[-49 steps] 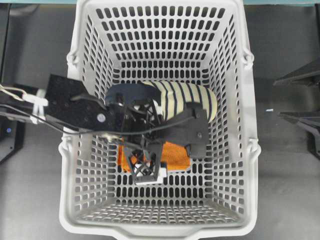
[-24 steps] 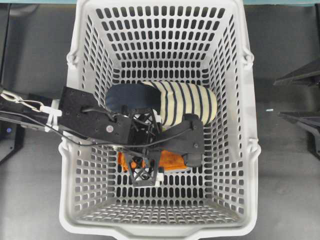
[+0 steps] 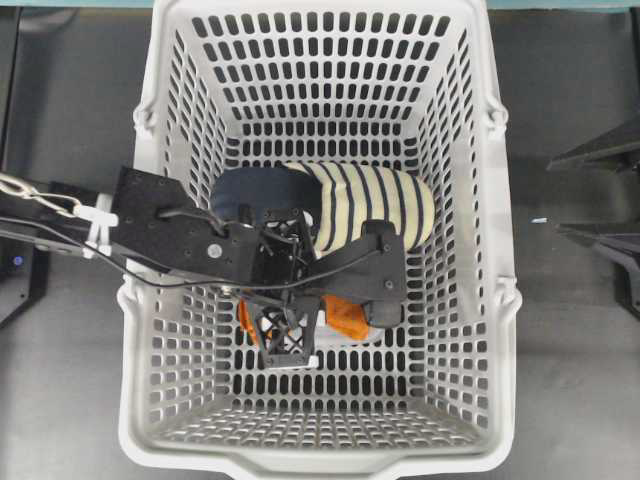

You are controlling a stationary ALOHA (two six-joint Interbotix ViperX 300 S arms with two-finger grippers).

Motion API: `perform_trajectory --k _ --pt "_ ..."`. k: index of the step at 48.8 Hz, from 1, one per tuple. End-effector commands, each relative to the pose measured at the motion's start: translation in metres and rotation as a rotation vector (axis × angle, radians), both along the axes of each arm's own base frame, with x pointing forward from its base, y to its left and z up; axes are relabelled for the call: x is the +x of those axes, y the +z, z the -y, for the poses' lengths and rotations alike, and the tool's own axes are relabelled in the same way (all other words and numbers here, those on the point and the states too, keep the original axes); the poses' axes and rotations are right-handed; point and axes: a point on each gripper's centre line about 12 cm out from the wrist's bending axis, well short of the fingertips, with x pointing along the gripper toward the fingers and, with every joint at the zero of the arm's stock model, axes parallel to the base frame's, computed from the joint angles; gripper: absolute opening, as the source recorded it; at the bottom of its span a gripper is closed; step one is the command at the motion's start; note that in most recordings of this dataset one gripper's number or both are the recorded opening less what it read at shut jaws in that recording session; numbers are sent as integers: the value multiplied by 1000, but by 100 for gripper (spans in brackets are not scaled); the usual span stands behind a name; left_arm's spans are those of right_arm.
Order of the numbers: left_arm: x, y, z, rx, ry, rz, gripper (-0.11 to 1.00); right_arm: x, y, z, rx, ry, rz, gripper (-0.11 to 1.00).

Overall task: Pick up the orange cloth from the shopping basket with the left arm.
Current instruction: 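Lower the open left gripper onto the orange cloth and close it, then lift the gripped orange cloth upward out of the basket with the left gripper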

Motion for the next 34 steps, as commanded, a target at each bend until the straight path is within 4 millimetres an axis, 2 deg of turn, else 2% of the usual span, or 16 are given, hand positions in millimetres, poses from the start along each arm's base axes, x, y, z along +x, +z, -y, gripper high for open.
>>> perform_trajectory --k 1,9,13,14,16,24,29,34 --pt "1 34 1 -7 -3 72 12 1 3 0 4 -2 9 76" --pt "-1 77 0 -11 1 113 12 1 2 1 6 -4 8 76" --pt "-3 110 -1 -14 4 134 12 1 2 0 6 -2 9 76" --pt "-5 125 -1 -16 6 148 12 1 2 0 6 -2 12 76" --pt "-7 143 -3 -17 11 156 12 1 2 0 6 -2 15 76" --pt "-22 208 -9 -20 28 177 12 1 4 0 6 -3 32 76" --pt "-29 233 -11 -17 27 180 12 1 5 0 6 -3 35 76" --pt "-28 238 -16 4 9 145 12 1 5 0 6 -3 35 76"
